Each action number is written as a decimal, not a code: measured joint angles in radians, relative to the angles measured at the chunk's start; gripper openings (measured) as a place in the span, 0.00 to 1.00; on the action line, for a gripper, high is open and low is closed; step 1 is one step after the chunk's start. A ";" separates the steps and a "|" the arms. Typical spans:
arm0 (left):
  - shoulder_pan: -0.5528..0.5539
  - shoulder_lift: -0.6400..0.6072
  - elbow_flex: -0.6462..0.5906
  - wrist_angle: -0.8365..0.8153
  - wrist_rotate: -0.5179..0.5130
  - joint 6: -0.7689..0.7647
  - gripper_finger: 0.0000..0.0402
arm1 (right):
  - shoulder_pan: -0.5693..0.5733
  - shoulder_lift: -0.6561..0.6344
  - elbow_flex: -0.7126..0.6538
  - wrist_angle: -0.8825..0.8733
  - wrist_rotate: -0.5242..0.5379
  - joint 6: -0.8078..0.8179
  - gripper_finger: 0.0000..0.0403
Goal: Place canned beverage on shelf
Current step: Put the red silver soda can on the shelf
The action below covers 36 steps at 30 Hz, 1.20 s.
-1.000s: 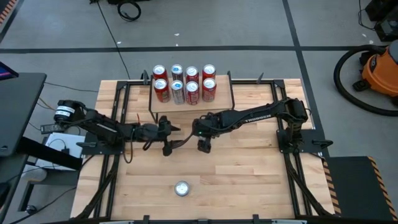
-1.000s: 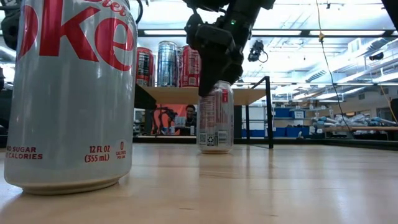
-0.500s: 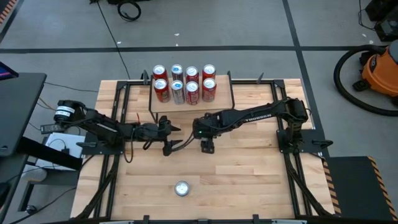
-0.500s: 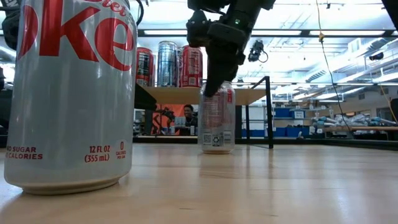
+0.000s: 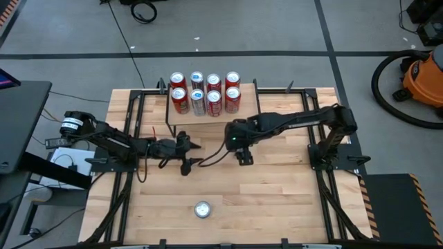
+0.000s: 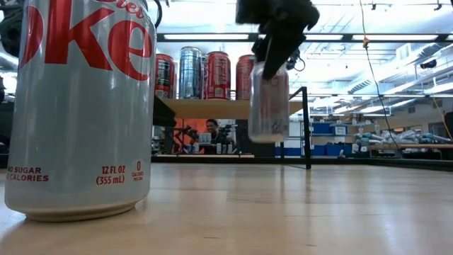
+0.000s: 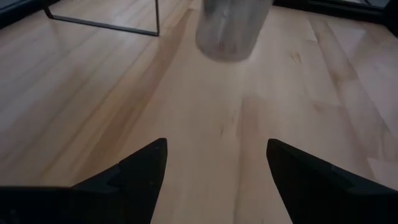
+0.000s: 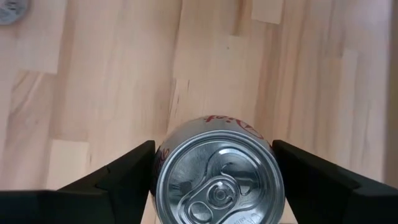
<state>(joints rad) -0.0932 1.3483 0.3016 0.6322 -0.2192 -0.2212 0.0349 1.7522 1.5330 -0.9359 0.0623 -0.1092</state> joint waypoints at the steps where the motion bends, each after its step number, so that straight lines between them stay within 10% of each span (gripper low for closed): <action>1: -0.005 0.000 0.000 -0.003 0.000 0.000 0.71 | 0.000 -0.013 0.000 -0.007 0.000 -0.003 0.77; 26: -0.026 0.000 0.000 0.008 0.002 0.071 0.71 | -0.187 -0.258 0.001 -0.058 -0.063 -0.069 0.77; 36: 0.077 0.000 0.000 -0.017 0.214 0.026 0.71 | -0.225 -0.152 0.243 -0.274 -0.034 -0.070 0.77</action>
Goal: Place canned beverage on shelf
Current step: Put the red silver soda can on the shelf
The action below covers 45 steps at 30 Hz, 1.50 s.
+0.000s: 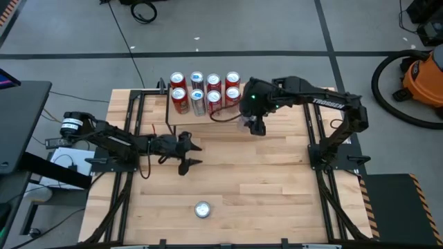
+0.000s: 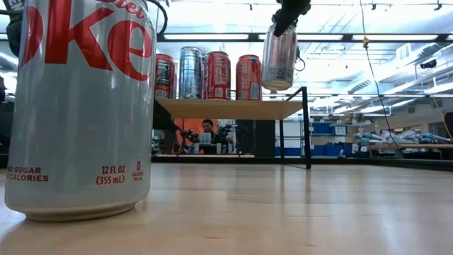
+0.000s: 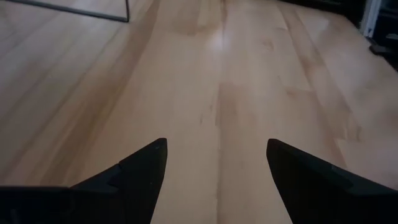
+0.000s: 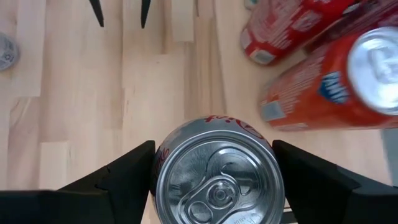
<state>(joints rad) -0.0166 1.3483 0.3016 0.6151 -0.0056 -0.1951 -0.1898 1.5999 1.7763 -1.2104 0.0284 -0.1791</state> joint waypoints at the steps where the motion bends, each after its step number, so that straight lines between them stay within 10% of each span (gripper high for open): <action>1: 0.005 0.000 0.000 -0.006 0.001 0.000 0.71 | -0.005 0.011 0.024 -0.015 0.001 -0.001 0.77; 13: 0.014 -0.033 0.001 -0.066 0.132 0.037 0.71 | -0.138 0.038 0.103 -0.080 -0.016 -0.091 0.77; 45: 0.015 -0.198 0.000 -0.259 0.005 0.184 0.71 | -0.475 0.132 0.103 0.034 -0.213 -0.329 0.77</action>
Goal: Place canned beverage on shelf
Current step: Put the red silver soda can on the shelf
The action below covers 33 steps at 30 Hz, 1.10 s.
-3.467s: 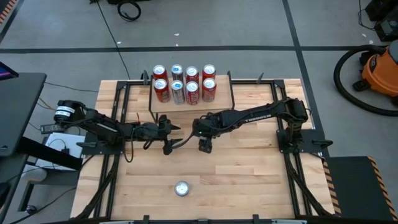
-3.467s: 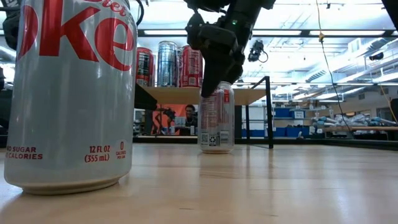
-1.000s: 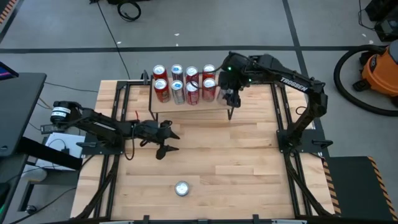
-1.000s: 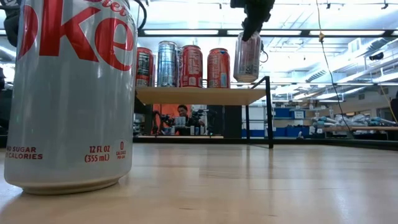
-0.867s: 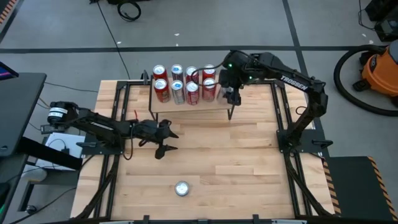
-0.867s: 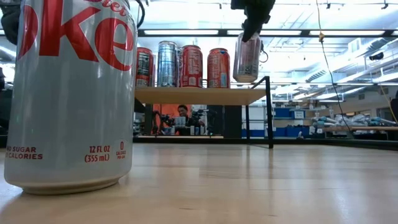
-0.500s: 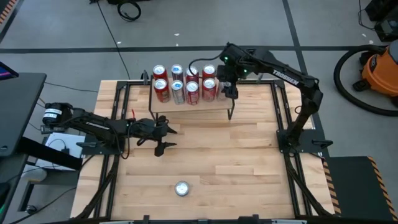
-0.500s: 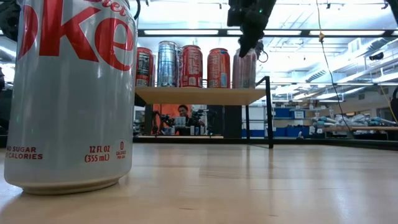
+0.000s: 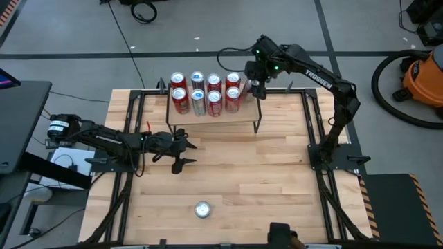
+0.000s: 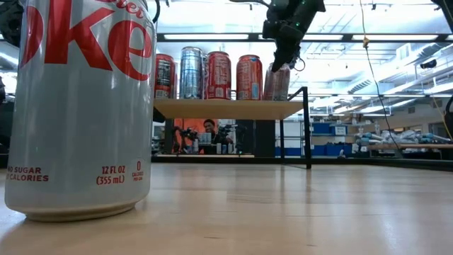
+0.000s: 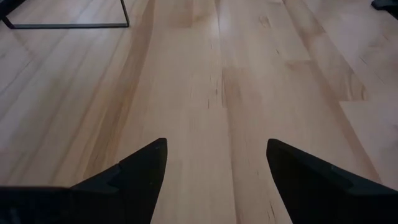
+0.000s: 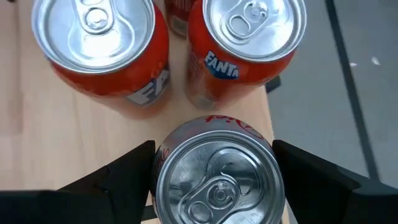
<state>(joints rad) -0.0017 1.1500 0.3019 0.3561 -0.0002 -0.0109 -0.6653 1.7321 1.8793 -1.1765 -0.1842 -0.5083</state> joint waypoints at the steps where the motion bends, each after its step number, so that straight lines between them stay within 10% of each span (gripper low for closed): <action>1: 0.000 0.000 0.000 -0.001 0.001 0.000 0.71 | -0.009 0.000 0.000 0.001 -0.023 -0.005 0.77; 33: -0.002 0.001 0.000 -0.002 0.002 -0.025 0.71 | 0.004 0.001 -0.024 0.043 -0.022 0.011 0.87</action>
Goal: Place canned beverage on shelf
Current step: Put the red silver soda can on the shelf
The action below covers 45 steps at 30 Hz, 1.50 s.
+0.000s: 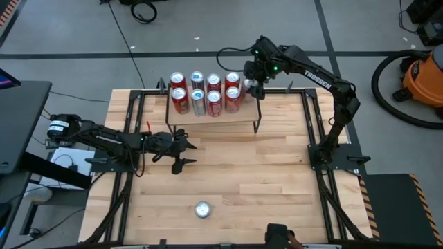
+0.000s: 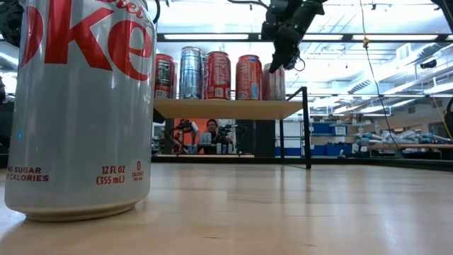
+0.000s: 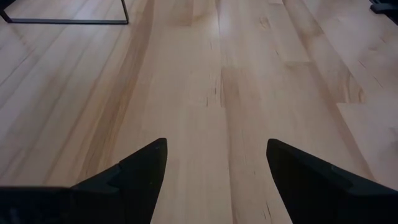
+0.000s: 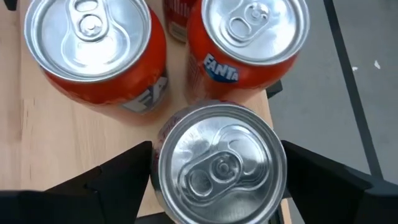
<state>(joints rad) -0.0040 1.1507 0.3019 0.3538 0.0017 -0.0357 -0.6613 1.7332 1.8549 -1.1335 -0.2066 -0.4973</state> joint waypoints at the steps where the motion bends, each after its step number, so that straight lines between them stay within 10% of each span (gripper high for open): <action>1: 0.000 0.000 0.000 0.000 0.000 0.000 0.71 | 0.000 0.000 0.000 0.001 0.000 0.000 0.87; 45: 0.000 0.000 0.000 -0.010 0.004 -0.024 0.71 | 0.066 -0.028 0.029 -0.010 0.152 -0.028 0.99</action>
<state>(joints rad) -0.0040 1.1507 0.3019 0.3439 0.0059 -0.0594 -0.5953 1.7055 1.8835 -1.1439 -0.0548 -0.5254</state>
